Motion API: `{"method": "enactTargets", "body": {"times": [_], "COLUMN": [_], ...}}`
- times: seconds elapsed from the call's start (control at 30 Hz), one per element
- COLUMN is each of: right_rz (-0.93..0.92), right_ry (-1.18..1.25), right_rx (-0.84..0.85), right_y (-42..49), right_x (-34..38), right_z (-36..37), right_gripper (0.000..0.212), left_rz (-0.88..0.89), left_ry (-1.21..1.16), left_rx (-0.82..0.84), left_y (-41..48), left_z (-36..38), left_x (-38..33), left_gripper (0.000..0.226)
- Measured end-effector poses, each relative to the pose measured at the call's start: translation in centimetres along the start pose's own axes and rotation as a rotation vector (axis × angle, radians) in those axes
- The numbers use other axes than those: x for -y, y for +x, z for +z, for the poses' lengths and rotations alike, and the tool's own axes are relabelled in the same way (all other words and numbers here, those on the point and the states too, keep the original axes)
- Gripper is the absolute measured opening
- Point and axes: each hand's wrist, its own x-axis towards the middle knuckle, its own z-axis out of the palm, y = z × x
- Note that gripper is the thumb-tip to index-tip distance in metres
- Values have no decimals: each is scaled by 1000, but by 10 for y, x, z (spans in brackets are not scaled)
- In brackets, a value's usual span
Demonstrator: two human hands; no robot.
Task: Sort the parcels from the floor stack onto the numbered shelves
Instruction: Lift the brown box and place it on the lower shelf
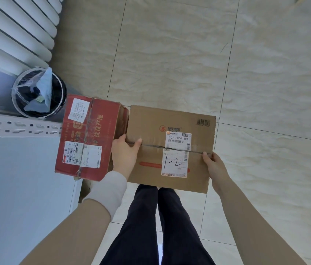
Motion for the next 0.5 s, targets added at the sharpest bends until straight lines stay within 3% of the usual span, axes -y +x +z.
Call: {"method": "enactTargets", "body": {"times": [0.27, 0.5], "right_rz": [-193, -348], "right_ry": [-16, -67], "right_rx": [-58, 11], "right_y": [-118, -181], "right_x": [61, 99], "right_z": [-37, -27], "right_gripper": [34, 38], "left_rz": [111, 112], "left_ry": [-323, -580], "left_rx": [10, -27], "left_y": [-75, -121], "left_z": [-80, -138], "left_x": [-39, -49], "left_gripper": [47, 58]}}
